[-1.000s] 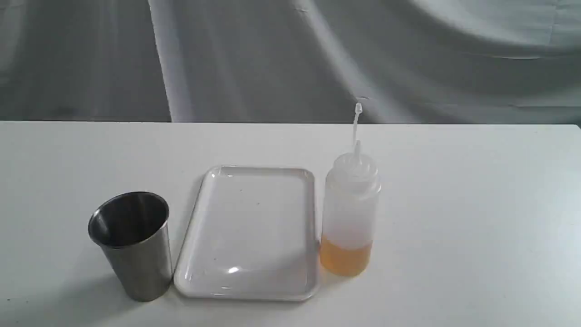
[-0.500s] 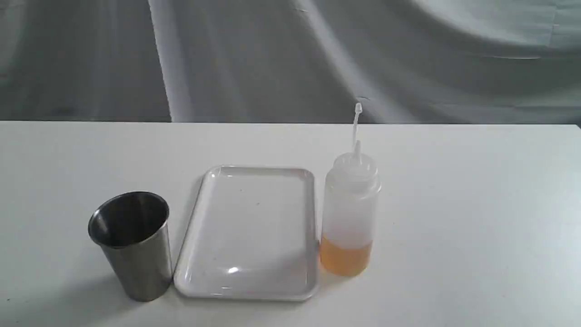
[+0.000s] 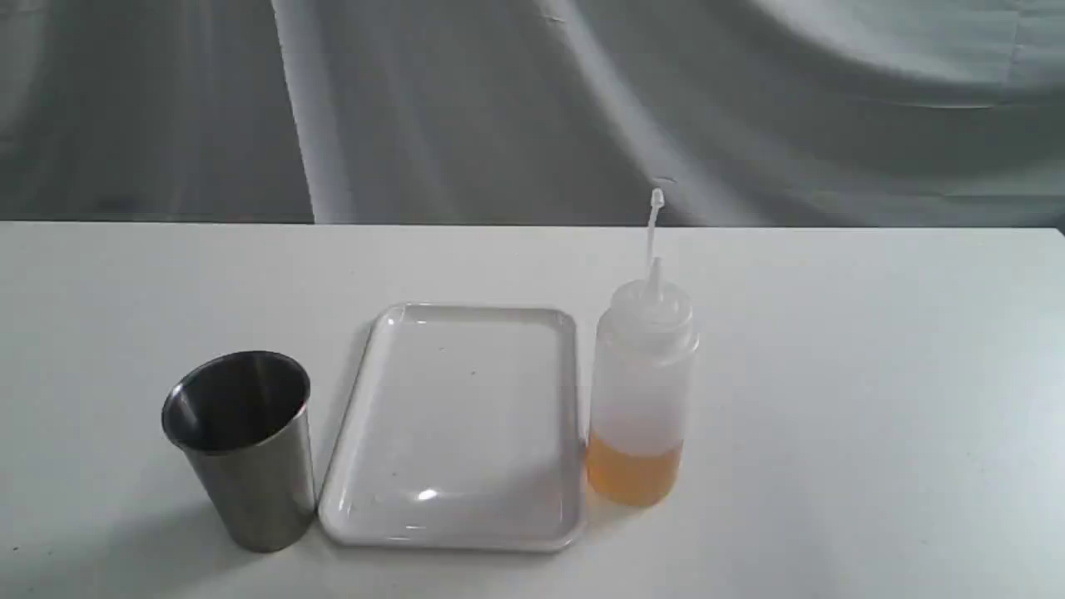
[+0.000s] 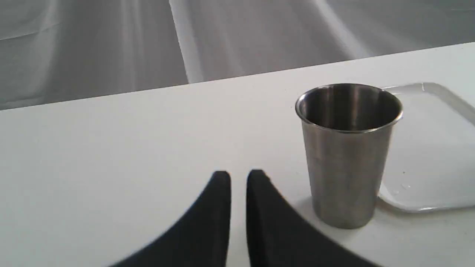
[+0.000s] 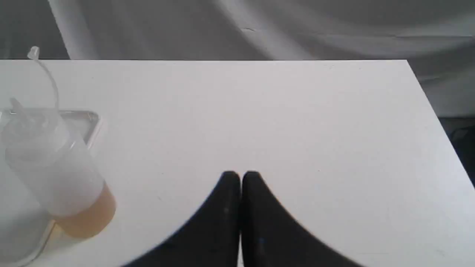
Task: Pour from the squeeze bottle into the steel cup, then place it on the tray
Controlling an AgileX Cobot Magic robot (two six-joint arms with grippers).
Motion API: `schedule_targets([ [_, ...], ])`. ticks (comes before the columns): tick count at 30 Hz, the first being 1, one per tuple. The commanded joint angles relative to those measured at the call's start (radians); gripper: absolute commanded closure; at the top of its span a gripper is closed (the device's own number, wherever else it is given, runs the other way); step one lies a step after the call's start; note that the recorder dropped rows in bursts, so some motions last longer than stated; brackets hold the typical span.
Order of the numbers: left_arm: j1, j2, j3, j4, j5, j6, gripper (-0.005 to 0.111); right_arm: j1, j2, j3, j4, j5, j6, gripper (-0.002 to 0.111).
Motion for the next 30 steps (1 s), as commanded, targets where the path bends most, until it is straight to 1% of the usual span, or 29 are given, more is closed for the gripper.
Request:
schedule_targets([
  [1, -0.003, -0.005, 0.004, 0.001, -0.007, -0.002, 0.098, 0.004, 0.08, -0.043, -0.01, -0.078, 0.002, 0.108],
  [4, -0.003, -0.005, 0.004, 0.001, -0.007, -0.002, 0.098, 0.06, 0.124, -0.044, -0.04, -0.24, 0.002, 0.108],
  [6, -0.003, -0.005, 0.004, 0.001, -0.007, -0.002, 0.098, 0.127, 0.17, -0.044, -0.052, -0.345, 0.002, 0.108],
  [12, -0.003, -0.005, 0.004, 0.001, -0.007, -0.002, 0.098, 0.3, 0.344, -0.036, -0.052, -0.457, 0.002, 0.108],
  [14, -0.003, -0.005, 0.004, 0.001, -0.007, -0.002, 0.098, 0.349, 0.394, -0.006, -0.042, -0.558, 0.002, 0.108],
  [17, -0.003, -0.005, 0.004, 0.001, -0.007, -0.002, 0.098, 0.412, 0.47, 0.06, 0.032, -0.753, 0.0, 0.108],
  [20, -0.003, -0.005, 0.004, 0.001, -0.007, -0.002, 0.098, 0.46, 0.532, 0.097, 0.072, -0.778, -0.068, 0.108],
  [24, -0.003, -0.005, 0.004, 0.001, -0.007, -0.002, 0.098, 0.519, 0.623, 0.148, 0.177, -0.808, -0.166, 0.108],
  [27, -0.003, -0.005, 0.004, 0.001, -0.007, -0.002, 0.098, 0.564, 0.681, 0.185, 0.243, -0.9, -0.221, 0.108],
  [30, -0.003, -0.005, 0.004, 0.001, -0.007, -0.002, 0.098, 0.614, 0.741, 0.22, 0.371, -1.0, -0.302, 0.108],
])
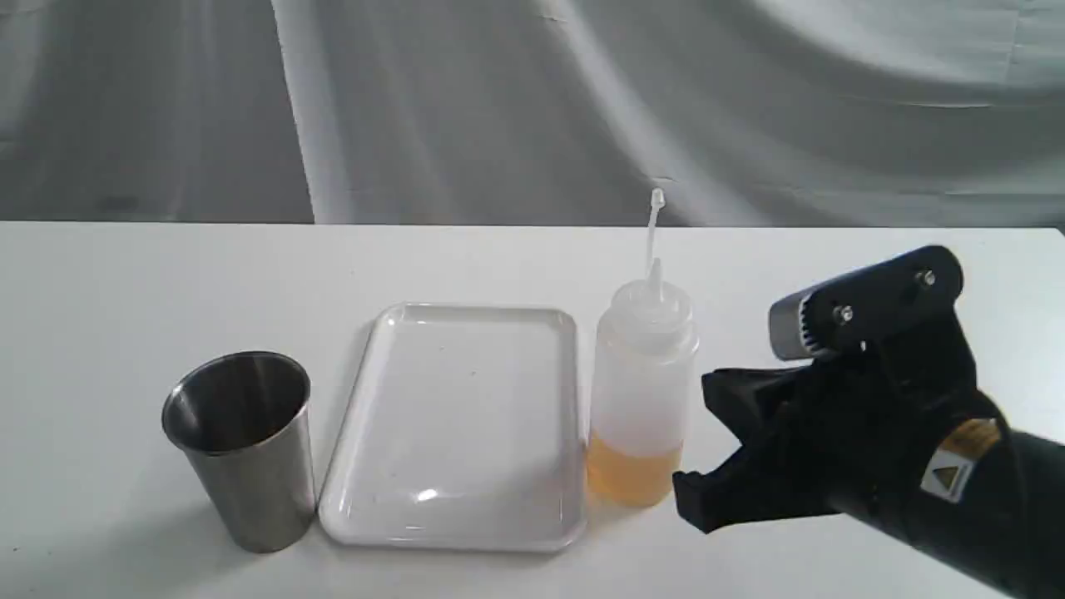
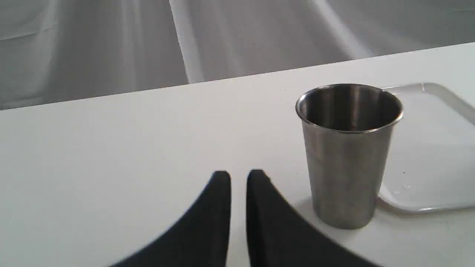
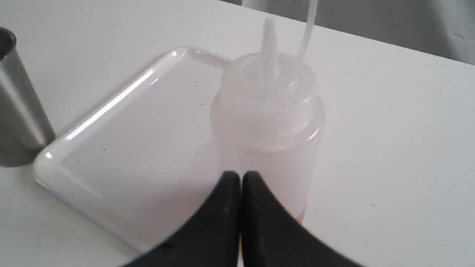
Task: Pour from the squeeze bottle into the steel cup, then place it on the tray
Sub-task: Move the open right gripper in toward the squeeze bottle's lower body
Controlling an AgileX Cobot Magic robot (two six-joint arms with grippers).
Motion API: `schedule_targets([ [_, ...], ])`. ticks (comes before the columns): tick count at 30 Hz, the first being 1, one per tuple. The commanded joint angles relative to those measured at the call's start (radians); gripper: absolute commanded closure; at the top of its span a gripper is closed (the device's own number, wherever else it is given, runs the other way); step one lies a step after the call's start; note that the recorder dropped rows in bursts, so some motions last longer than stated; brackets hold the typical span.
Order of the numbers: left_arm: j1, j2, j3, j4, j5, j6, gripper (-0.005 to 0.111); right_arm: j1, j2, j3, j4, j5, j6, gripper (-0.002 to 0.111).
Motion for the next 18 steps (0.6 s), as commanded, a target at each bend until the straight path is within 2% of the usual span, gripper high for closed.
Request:
schedule_targets([
  [1, -0.003, -0.005, 0.004, 0.001, -0.007, -0.002, 0.098, 0.047, 0.056, 0.036, 0.14, -0.118, -0.104, 0.108],
  [4, -0.003, -0.005, 0.004, 0.001, -0.007, -0.002, 0.098, 0.082, 0.129, 0.056, 0.202, -0.178, -0.179, 0.108],
  [9, -0.003, -0.005, 0.004, 0.001, -0.007, -0.002, 0.098, 0.14, 0.237, 0.06, 0.275, -0.248, -0.181, 0.108],
  [14, -0.003, -0.005, 0.004, 0.001, -0.007, -0.002, 0.098, 0.193, 0.274, 0.06, 0.357, -0.27, -0.181, 0.108],
  [18, -0.003, -0.005, 0.004, 0.001, -0.007, -0.002, 0.098, 0.197, 0.274, 0.06, 0.369, -0.273, -0.181, 0.108],
])
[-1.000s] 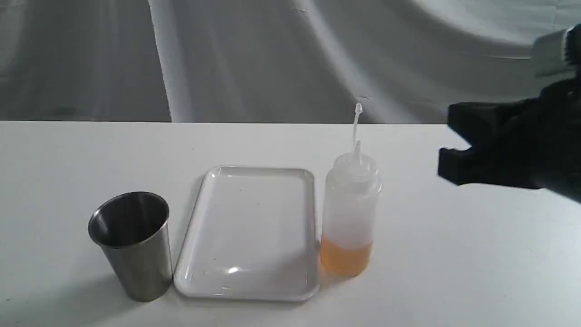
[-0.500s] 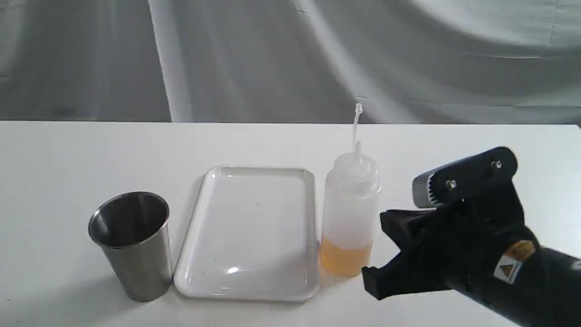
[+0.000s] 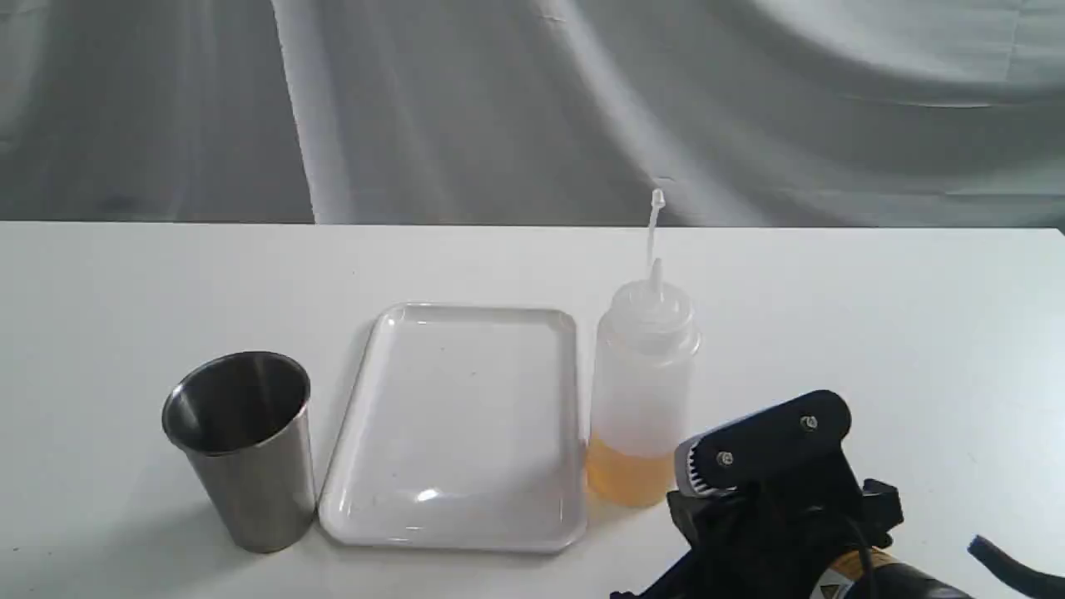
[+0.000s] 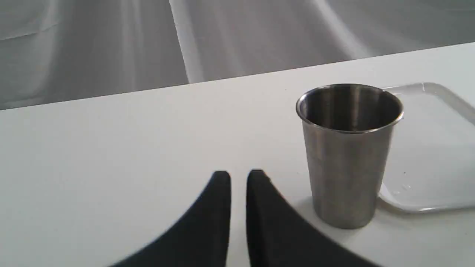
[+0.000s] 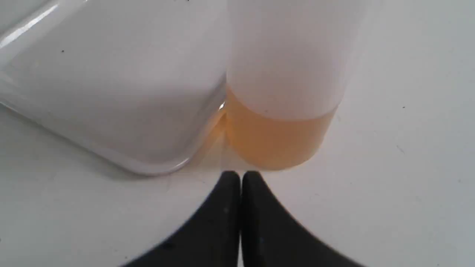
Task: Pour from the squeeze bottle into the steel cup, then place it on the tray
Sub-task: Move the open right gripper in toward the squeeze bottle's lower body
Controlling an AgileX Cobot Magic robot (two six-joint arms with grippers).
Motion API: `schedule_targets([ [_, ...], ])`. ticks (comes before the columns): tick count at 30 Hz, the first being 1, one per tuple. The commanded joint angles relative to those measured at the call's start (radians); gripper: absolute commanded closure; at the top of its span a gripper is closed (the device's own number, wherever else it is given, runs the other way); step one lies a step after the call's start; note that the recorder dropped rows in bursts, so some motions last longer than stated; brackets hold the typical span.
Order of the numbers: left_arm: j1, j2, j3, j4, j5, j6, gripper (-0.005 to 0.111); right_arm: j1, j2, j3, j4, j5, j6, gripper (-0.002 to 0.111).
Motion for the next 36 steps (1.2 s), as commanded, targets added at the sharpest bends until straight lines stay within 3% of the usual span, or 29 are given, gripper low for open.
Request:
schedule_targets([
  [1, -0.003, -0.005, 0.004, 0.001, -0.007, -0.002, 0.098, 0.003, 0.001, 0.003, 0.017, -0.021, -0.01, 0.108],
  [5, -0.003, -0.005, 0.004, 0.001, -0.007, -0.002, 0.098, 0.003, 0.002, 0.003, 0.034, -0.009, -0.01, 0.107],
  [8, -0.003, -0.005, 0.004, 0.001, -0.007, -0.002, 0.098, 0.003, 0.002, 0.003, 0.039, -0.001, -0.003, 0.098],
  [10, -0.003, -0.005, 0.004, 0.001, -0.007, -0.002, 0.098, 0.003, 0.002, 0.003, 0.043, -0.001, -0.003, 0.087],
  [16, -0.003, -0.005, 0.004, 0.001, -0.007, -0.002, 0.098, 0.003, 0.002, 0.003, 0.043, -0.001, 0.015, 0.035],
  [19, -0.003, -0.005, 0.004, 0.001, -0.007, -0.002, 0.098, 0.003, 0.003, 0.003, 0.072, -0.033, 0.043, 0.019],
  [36, -0.003, -0.005, 0.004, 0.001, -0.007, -0.002, 0.098, 0.001, 0.041, 0.003, 0.121, -0.101, 0.066, 0.016],
])
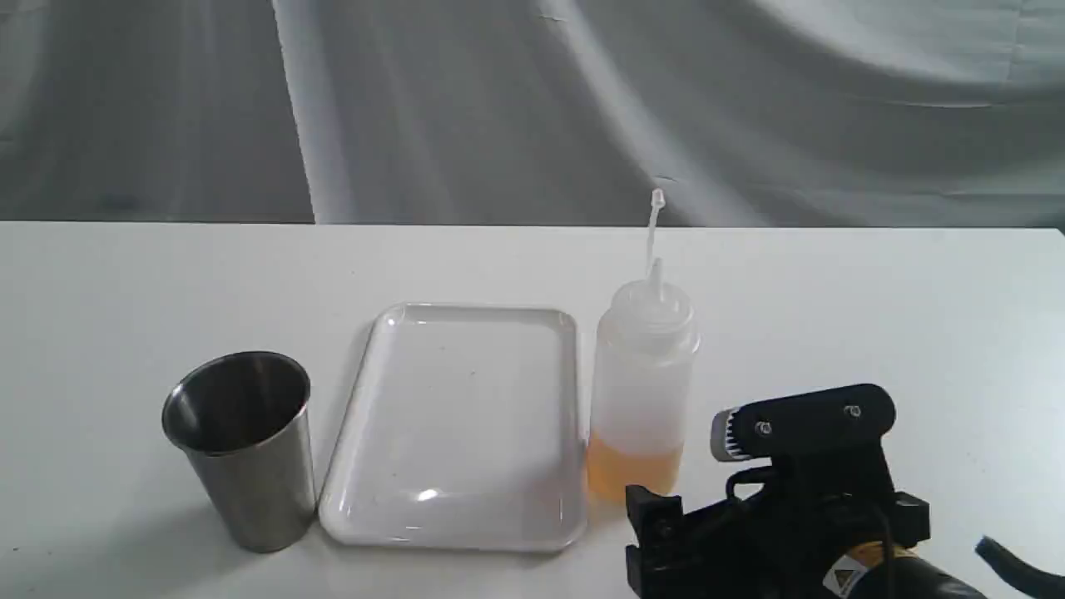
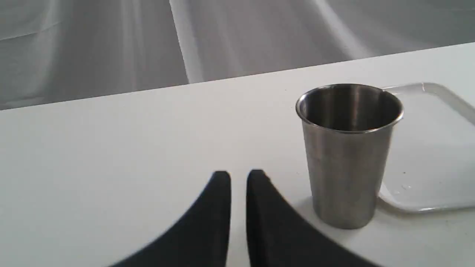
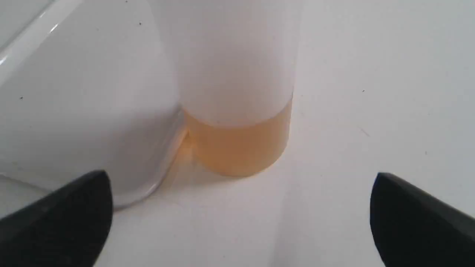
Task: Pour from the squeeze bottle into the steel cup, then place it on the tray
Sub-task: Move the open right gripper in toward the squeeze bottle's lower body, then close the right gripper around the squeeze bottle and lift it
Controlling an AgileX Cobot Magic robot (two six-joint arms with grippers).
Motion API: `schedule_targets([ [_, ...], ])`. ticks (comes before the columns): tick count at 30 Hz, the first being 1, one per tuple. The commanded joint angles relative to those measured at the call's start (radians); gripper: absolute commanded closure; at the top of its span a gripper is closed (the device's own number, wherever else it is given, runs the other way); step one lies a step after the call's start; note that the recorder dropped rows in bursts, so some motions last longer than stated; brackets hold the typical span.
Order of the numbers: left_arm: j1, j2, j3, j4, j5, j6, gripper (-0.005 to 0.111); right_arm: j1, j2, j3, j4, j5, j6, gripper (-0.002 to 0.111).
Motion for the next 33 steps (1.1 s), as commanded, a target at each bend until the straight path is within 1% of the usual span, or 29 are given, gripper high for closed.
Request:
schedule_targets([
  [1, -0.003, -0.005, 0.004, 0.001, -0.007, -0.002, 0.098, 0.001, 0.043, 0.003, -0.001, -0.048, 0.004, 0.016],
  [16, -0.003, -0.005, 0.004, 0.001, -0.007, -0.002, 0.098, -0.002, 0.168, -0.115, -0.017, -0.088, 0.004, 0.016],
  [20, -0.003, -0.005, 0.004, 0.001, -0.007, -0.002, 0.098, -0.002, 0.205, -0.158, 0.015, -0.097, 0.004, 0.016],
  [33, -0.003, -0.005, 0.004, 0.001, -0.007, -0.002, 0.098, -0.105, 0.266, -0.271, -0.008, -0.096, 0.014, 0.016],
])
